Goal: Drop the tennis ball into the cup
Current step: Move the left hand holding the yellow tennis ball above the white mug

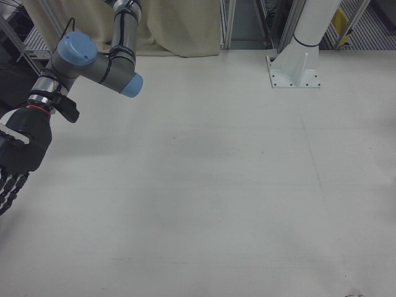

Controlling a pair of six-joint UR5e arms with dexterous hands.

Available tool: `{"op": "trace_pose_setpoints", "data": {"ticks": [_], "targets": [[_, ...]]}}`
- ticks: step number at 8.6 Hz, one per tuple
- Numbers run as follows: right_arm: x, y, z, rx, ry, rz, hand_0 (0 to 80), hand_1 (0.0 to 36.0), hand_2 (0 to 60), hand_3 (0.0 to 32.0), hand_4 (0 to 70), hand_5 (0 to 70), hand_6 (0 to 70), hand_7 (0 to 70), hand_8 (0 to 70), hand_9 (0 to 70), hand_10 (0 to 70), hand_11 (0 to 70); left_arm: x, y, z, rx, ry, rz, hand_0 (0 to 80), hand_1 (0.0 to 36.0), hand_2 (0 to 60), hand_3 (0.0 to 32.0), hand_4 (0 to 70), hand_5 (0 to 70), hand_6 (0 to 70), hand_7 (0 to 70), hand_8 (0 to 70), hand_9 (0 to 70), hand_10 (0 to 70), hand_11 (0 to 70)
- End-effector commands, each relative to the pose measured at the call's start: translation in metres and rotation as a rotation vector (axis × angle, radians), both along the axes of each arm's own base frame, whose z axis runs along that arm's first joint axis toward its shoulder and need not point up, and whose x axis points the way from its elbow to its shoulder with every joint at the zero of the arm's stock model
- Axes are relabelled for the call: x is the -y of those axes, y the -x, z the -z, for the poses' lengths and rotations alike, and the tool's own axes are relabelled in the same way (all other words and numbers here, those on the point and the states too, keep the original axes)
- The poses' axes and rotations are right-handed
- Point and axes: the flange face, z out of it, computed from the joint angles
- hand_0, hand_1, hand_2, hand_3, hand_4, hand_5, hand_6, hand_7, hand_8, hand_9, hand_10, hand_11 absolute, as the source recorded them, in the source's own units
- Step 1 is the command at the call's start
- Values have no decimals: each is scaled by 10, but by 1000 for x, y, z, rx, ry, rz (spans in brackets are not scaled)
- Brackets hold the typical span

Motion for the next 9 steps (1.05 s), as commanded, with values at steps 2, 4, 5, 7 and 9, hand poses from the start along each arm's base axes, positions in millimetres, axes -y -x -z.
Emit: {"op": "trace_pose_setpoints", "data": {"ticks": [2,4,5,7,9], "targets": [[0,-1,1,0,-2,-1,0,0,0,0,0,0,0,0,0,0,0,0,-10,-54,-7,-13,18,-18,617,259,346,0,397,236,700,700,521,700,402,577],[0,-1,1,0,-2,-1,0,0,0,0,0,0,0,0,0,0,0,0,1,-77,-41,0,50,-14,607,256,330,0,392,216,700,700,499,686,387,557],[0,-1,1,0,-2,-1,0,0,0,0,0,0,0,0,0,0,0,0,-4,-75,-56,0,49,-13,594,254,358,0,385,215,700,700,505,685,388,558],[0,-1,1,0,-2,-1,0,0,0,0,0,0,0,0,0,0,0,0,-10,-88,-60,3,52,-35,609,265,395,0,384,242,700,700,502,687,387,559],[0,-1,1,0,-2,-1,0,0,0,0,0,0,0,0,0,0,0,0,-11,-110,-79,5,58,-42,609,270,372,0,385,218,700,700,496,683,381,551]]}}
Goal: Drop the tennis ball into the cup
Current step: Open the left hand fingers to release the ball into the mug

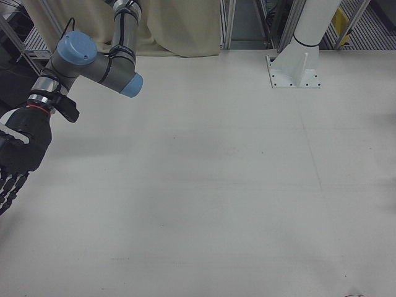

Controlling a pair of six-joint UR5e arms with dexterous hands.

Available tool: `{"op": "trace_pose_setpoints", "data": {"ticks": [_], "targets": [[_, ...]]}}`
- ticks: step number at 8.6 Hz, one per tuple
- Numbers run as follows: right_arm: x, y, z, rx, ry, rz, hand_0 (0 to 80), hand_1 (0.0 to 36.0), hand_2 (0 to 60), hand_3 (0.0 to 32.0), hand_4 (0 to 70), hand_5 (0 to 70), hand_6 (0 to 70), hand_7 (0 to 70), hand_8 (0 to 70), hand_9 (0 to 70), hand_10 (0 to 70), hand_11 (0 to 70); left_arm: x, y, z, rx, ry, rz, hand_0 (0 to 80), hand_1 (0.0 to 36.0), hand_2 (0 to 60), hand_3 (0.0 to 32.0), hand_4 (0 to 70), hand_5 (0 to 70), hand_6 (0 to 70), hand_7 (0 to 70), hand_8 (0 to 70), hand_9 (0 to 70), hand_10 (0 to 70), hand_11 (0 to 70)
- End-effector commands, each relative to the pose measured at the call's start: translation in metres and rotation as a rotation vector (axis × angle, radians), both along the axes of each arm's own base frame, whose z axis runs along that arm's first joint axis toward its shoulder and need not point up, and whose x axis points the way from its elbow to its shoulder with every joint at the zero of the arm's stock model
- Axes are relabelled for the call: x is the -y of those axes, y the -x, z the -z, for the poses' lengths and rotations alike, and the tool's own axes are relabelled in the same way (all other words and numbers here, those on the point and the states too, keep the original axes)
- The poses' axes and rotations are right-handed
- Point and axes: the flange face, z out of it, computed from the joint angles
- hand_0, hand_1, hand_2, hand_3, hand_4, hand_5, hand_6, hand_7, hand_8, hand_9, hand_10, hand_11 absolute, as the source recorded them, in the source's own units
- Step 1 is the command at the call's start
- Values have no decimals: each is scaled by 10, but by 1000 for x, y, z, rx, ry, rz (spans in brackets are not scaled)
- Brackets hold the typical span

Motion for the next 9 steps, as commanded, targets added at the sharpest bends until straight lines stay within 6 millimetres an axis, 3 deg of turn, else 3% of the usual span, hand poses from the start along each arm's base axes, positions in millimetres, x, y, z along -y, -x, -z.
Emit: {"op": "trace_pose_setpoints", "data": {"ticks": [1,2,3,4,5,7,9], "targets": [[0,0,0,0,0,0,0,0,0,0,0,0,0,0,0,0,0,0,-2,-21,-18,2,5,-15,594,269,368,0,386,192,555,700,468,683,382,550],[0,0,0,0,-2,0,0,0,0,0,0,0,0,0,0,0,0,0,-3,-21,-19,1,8,-15,594,260,380,0,388,214,681,700,488,681,380,548],[0,0,0,0,0,0,0,0,0,0,0,0,0,0,0,0,0,0,-2,-21,-18,0,3,-15,556,233,328,0,367,173,632,700,440,626,324,474],[0,0,0,0,0,0,0,0,0,0,0,0,0,0,0,0,0,0,-2,-23,-16,-5,-5,-18,653,256,30,0,236,137,417,519,160,227,87,150],[0,0,0,0,0,0,0,0,0,0,0,0,0,0,0,0,0,0,-2,-23,-16,-8,-9,-18,609,268,0,0,104,41,12,249,0,35,2,27],[0,0,0,0,0,0,0,0,0,0,0,0,0,0,0,0,0,0,-2,-23,-17,-6,-8,-16,575,268,17,0,21,37,9,186,0,23,0,0],[0,0,0,0,0,0,0,0,0,0,0,0,0,0,0,0,0,0,-2,-23,-18,-4,-6,-16,577,275,42,0,4,46,18,168,0,19,0,0]]}}
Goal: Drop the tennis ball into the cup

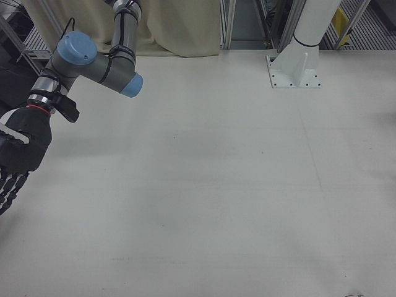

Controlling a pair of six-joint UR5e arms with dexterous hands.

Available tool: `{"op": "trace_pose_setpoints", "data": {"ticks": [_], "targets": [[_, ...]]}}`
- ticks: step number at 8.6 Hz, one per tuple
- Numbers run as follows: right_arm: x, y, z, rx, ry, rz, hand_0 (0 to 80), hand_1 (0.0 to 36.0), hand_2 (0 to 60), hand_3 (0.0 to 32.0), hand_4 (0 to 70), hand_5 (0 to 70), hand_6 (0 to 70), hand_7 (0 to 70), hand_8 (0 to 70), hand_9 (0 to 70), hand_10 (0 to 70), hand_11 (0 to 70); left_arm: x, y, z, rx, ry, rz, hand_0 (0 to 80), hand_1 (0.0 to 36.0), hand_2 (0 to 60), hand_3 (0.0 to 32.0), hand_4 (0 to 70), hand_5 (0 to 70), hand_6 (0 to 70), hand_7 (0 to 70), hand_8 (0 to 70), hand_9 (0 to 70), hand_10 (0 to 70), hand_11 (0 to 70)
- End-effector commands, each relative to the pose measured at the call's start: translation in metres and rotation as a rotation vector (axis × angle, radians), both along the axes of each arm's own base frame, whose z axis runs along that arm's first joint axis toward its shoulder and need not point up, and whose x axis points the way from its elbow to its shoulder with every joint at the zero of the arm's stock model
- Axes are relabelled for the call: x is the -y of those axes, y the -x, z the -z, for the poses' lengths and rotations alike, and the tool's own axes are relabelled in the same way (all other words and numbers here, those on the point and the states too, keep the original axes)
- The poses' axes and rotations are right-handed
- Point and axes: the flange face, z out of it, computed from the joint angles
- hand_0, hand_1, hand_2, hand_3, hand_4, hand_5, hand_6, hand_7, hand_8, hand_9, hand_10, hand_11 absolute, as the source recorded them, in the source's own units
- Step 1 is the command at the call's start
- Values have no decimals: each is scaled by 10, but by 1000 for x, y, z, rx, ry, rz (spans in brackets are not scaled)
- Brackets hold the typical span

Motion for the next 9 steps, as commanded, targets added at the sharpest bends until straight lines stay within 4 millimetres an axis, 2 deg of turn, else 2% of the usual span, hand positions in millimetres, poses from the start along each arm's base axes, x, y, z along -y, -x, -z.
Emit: {"op": "trace_pose_setpoints", "data": {"ticks": [1,2,4,5,6,7,8,9], "targets": [[0,0,0,0,0,0,0,0,0,0,0,0,0,0,0,0,0,0,5,-3,-14,6,9,1,577,280,53,0,4,40,9,174,0,20,0,0],[0,0,0,0,0,0,0,0,0,0,0,0,0,0,0,0,0,0,9,-4,-22,8,16,2,572,280,71,0,4,43,13,169,0,19,0,0],[0,0,0,0,0,0,0,0,0,0,0,0,0,0,0,0,0,0,10,0,-20,-1,13,10,573,285,72,0,0,34,0,164,0,18,0,0],[0,0,0,0,0,0,0,0,0,0,0,0,0,0,0,0,0,0,11,0,-15,-8,7,10,570,289,91,0,0,35,0,165,0,19,0,0],[0,0,0,0,0,0,0,0,0,0,0,0,0,0,0,0,0,0,14,13,0,-27,-9,28,573,298,115,0,0,36,0,173,0,20,0,0],[0,0,1,0,-2,0,0,0,0,0,0,0,0,0,0,0,0,0,20,74,32,-29,-26,120,579,305,133,0,5,41,4,183,0,22,0,0],[0,0,0,0,0,0,0,0,0,0,0,0,0,0,0,0,0,0,29,116,37,-20,-27,181,581,302,134,0,9,47,15,184,0,22,0,1],[0,0,1,0,-2,0,0,0,0,0,0,0,0,0,0,0,0,0,49,133,20,3,3,221,582,301,124,0,32,43,11,224,0,30,0,9]]}}
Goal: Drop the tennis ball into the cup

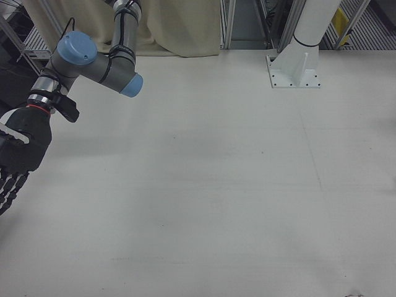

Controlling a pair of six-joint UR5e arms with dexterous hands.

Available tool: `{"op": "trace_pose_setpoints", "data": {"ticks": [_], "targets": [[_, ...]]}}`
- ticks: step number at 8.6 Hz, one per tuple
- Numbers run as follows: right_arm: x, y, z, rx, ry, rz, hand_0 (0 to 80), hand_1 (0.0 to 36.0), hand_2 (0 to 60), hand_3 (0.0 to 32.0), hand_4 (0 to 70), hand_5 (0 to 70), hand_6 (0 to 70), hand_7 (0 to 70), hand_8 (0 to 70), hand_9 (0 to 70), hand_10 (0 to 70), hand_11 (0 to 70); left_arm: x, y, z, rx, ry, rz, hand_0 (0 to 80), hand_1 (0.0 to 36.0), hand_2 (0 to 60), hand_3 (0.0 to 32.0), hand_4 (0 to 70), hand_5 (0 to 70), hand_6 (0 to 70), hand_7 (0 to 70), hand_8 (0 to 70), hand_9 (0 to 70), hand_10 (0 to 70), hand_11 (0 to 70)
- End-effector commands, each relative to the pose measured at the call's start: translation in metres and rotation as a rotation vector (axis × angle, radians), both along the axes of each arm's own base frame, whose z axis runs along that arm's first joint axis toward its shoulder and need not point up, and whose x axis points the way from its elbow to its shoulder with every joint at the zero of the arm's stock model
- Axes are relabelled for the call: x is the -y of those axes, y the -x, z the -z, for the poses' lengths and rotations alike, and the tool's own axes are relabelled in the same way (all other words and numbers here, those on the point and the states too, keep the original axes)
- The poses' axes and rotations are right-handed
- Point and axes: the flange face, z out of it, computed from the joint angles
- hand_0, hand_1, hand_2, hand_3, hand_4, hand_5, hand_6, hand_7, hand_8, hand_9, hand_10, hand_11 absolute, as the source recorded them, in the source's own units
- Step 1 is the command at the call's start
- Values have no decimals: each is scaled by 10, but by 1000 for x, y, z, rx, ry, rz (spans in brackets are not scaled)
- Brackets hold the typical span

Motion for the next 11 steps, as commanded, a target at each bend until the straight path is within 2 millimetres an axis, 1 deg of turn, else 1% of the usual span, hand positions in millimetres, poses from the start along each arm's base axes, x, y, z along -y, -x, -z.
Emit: {"op": "trace_pose_setpoints", "data": {"ticks": [1,2,3,4,5,6,7,8,9,10,11], "targets": [[0,0,0,0,1,0,0,0,0,0,0,0,0,0,0,0,0,0,66,96,6,19,14,181,563,290,146,0,18,39,10,207,0,27,0,2],[0,0,0,0,1,0,0,0,0,0,0,0,0,0,0,0,0,0,73,125,6,26,13,208,548,290,168,0,0,31,0,179,0,21,0,0],[0,0,0,0,1,0,0,0,0,0,0,0,0,0,0,0,0,0,78,152,-18,46,61,254,545,290,167,0,0,31,0,176,0,21,0,0],[0,0,0,0,1,0,0,0,0,0,0,0,0,0,0,0,0,0,81,186,-45,61,112,308,559,299,150,0,0,36,0,153,0,16,0,0],[0,0,0,0,1,0,0,0,0,0,0,0,0,0,0,0,0,0,73,211,-63,71,147,347,577,314,143,0,0,41,0,160,0,18,0,0],[0,0,0,0,1,0,0,0,0,0,0,0,0,0,0,0,0,0,63,217,-82,78,170,353,586,317,138,0,0,45,4,158,0,17,0,0],[0,0,0,0,1,0,0,0,0,0,0,0,0,0,0,0,0,0,58,218,-95,81,185,352,599,328,132,0,0,46,0,156,0,17,0,0],[0,0,-1,0,2,0,0,0,0,0,0,0,0,0,0,0,0,0,57,218,-91,76,179,354,606,328,133,0,0,60,16,143,0,14,0,0],[0,0,-1,0,2,0,0,0,0,0,0,0,0,0,0,0,0,0,56,226,-88,73,174,366,599,329,138,0,0,50,4,154,0,16,0,0],[0,0,-1,0,2,0,0,0,0,0,0,0,0,0,0,0,0,0,55,231,-90,69,175,373,604,331,130,0,0,48,0,155,0,17,0,0],[0,0,-1,0,2,0,0,0,0,0,0,0,0,0,0,0,0,0,52,233,-90,68,172,376,604,332,134,0,0,48,0,156,0,17,0,0]]}}
